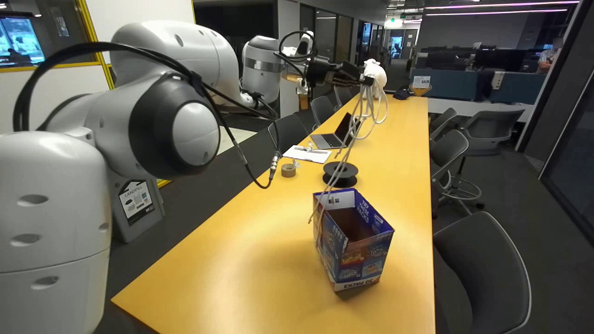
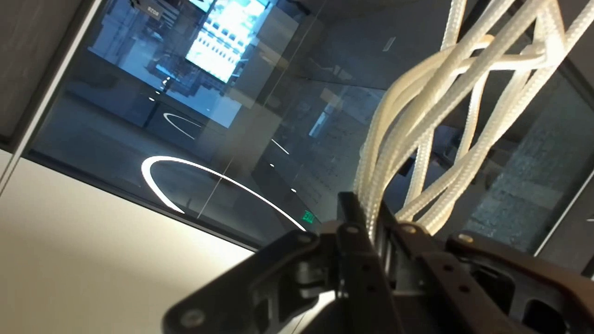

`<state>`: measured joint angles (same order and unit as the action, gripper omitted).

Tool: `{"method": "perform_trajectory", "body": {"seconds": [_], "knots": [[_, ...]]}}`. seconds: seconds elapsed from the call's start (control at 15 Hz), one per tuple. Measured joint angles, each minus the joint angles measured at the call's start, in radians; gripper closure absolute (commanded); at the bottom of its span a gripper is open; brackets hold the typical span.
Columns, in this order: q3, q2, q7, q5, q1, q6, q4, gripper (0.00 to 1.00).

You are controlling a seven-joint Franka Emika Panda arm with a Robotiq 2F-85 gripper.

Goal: Put the rope in the box

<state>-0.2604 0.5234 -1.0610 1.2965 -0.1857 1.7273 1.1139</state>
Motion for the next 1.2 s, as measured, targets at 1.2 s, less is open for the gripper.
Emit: {"method": "perform_trajectory", "body": {"seconds": [1.2], "knots": [[-0.018,0.317,0.060,0.143,0.091,-0.147,-0.504,0.90]]}}
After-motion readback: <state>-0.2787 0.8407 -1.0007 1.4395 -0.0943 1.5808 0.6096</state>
